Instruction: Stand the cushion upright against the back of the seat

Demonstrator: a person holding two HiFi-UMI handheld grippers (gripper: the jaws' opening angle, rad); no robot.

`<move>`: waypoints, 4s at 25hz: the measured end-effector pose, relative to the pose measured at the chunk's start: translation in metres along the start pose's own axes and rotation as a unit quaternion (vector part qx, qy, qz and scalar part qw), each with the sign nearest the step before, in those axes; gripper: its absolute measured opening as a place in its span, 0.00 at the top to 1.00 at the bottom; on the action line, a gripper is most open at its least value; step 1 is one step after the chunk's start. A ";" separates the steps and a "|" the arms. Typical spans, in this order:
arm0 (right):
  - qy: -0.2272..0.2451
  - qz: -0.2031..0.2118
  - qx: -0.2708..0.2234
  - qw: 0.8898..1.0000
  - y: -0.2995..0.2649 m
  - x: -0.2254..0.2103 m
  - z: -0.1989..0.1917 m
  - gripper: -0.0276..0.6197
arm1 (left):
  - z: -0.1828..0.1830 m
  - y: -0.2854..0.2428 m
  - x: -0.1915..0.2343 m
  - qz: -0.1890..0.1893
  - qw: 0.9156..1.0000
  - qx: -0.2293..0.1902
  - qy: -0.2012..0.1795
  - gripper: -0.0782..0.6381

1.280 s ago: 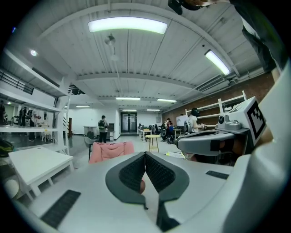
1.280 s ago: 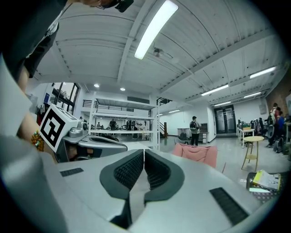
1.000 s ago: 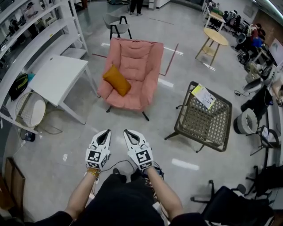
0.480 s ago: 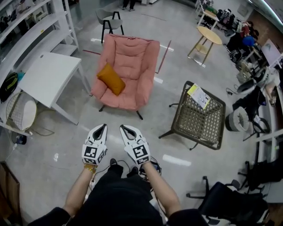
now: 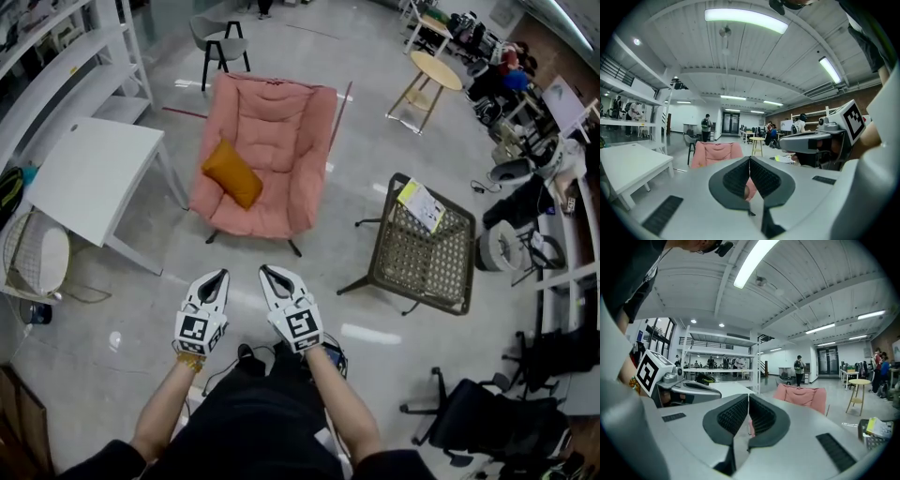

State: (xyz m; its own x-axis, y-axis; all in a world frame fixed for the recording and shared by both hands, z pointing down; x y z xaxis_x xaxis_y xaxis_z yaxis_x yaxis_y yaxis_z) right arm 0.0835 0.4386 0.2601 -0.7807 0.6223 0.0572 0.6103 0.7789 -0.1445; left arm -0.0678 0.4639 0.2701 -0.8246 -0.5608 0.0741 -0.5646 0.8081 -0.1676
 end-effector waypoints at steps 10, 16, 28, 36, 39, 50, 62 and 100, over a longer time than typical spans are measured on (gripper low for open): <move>-0.016 0.022 -0.012 1.000 -0.080 -0.075 -0.013 0.93 | 0.005 -0.090 0.050 0.028 0.999 0.016 0.001 0.87; -0.043 0.037 -0.023 0.998 -0.124 -0.137 -0.014 0.93 | 0.011 -0.138 0.067 0.056 0.998 0.039 0.015 0.87; -0.056 0.053 -0.005 0.997 -0.188 -0.203 -0.033 0.93 | 0.008 -0.195 0.108 0.079 0.995 0.055 0.029 0.87; -0.035 0.047 0.017 0.998 -0.262 -0.204 -0.026 0.93 | -0.011 -0.228 0.183 0.051 0.996 0.055 0.055 0.87; -0.023 0.041 0.034 0.998 -0.299 -0.198 -0.023 0.93 | -0.023 -0.242 0.218 0.047 0.995 0.058 0.067 0.87; 0.008 0.049 0.081 0.995 -0.423 -0.206 -0.089 0.93 | -0.118 -0.307 0.318 0.046 0.989 0.091 0.108 0.87; 0.005 0.119 0.116 0.986 -0.515 -0.246 -0.213 0.93 | -0.235 -0.363 0.352 0.116 0.974 0.106 0.163 0.87; 0.099 0.427 0.269 0.858 -0.664 -0.259 -0.435 0.41 | -0.446 -0.452 0.402 0.136 0.934 0.130 0.303 0.45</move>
State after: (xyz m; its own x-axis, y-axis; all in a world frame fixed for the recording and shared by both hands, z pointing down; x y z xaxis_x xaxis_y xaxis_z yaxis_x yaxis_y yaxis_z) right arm -0.0609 -0.2058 0.7706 -0.0105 0.9904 -0.1377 0.7568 -0.0821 -0.6484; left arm -0.1593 -0.0469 0.8144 -0.8485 -0.0725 0.5242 -0.3693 0.7906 -0.4884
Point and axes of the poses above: the fingertips, and each gripper's own axes: y backward along the fingers, x to its left, z out of its top, the point moved 6 cm from there along y, backward along the fingers, and after that the axes turned 7 degrees about -z, right-handed, at the moved point
